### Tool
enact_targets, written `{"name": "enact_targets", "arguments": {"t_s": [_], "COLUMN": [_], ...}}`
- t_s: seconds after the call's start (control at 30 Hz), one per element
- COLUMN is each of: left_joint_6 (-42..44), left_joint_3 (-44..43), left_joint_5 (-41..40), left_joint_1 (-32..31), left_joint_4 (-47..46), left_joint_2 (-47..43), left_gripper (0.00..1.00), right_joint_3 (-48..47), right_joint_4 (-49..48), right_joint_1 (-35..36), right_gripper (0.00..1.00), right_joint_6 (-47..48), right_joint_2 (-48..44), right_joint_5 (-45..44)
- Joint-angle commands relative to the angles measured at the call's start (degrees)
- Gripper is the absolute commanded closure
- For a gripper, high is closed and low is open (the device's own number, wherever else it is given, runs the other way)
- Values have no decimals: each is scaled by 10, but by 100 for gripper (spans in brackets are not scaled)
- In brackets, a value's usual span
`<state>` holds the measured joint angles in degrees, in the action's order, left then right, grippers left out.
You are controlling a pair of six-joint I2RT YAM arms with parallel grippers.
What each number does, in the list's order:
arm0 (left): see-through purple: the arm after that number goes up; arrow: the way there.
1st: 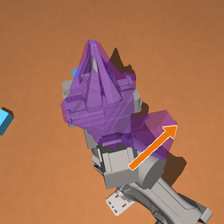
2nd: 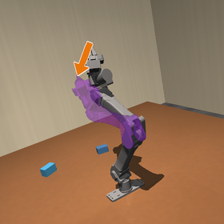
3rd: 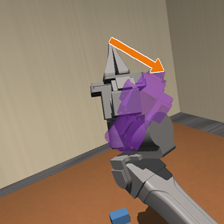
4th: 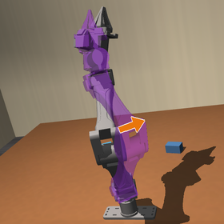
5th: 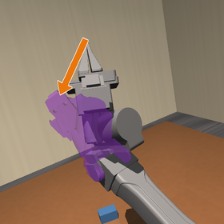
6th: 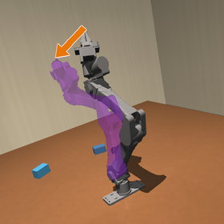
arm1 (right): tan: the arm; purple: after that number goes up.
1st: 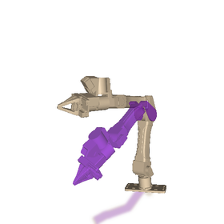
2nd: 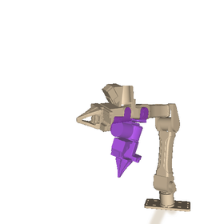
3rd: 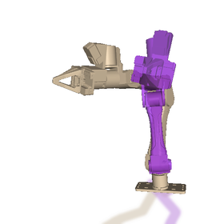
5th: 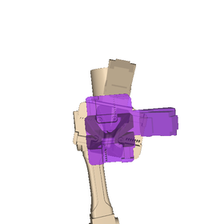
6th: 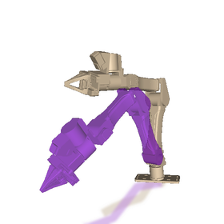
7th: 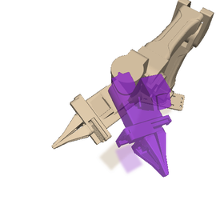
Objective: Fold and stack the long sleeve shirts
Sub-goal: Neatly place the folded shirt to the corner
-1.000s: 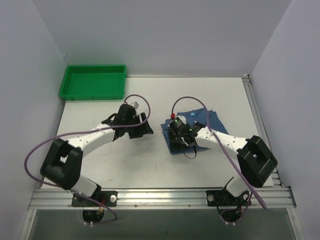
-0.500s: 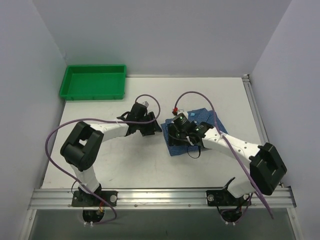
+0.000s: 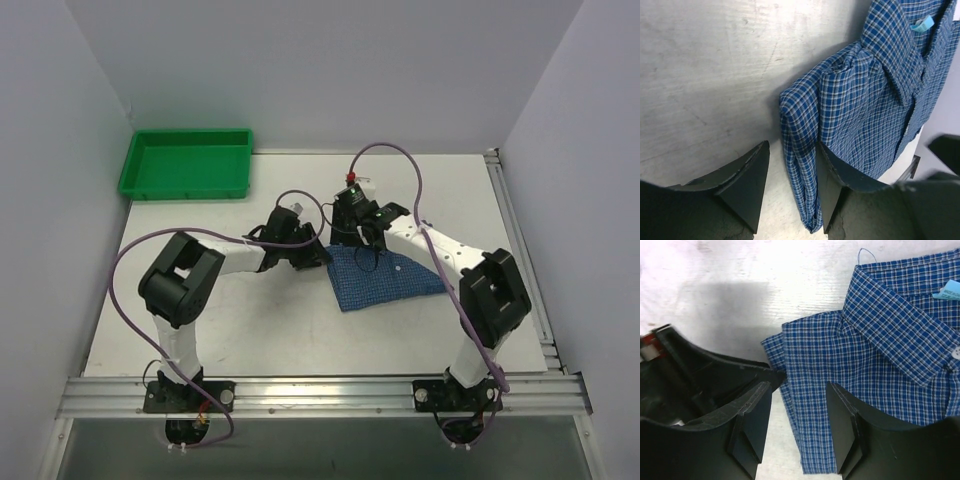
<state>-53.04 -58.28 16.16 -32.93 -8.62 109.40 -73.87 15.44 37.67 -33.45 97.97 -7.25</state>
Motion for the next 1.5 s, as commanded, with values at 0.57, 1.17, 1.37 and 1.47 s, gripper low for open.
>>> {"name": "enact_targets", "arguments": {"t_s": [0.57, 1.17, 1.37, 1.47], "left_joint_6": [11, 57, 58, 58], "left_joint_3": [3, 51, 56, 57], "left_joint_5": [30, 40, 43, 42], "left_joint_1": [-1, 1, 1, 1], "left_joint_4": [-61, -115, -124, -124], "left_joint_2": [48, 53, 53, 53], "left_gripper": [83, 83, 83, 83], "right_joint_3": [-73, -93, -91, -84], "right_joint_4": [4, 17, 18, 16], "right_joint_1": [-24, -33, -33, -30], "right_gripper": [53, 72, 100, 100], "right_joint_6": [1, 16, 25, 39], "right_joint_2": [120, 176, 166, 148], "right_joint_5": [47, 68, 88, 93]}}
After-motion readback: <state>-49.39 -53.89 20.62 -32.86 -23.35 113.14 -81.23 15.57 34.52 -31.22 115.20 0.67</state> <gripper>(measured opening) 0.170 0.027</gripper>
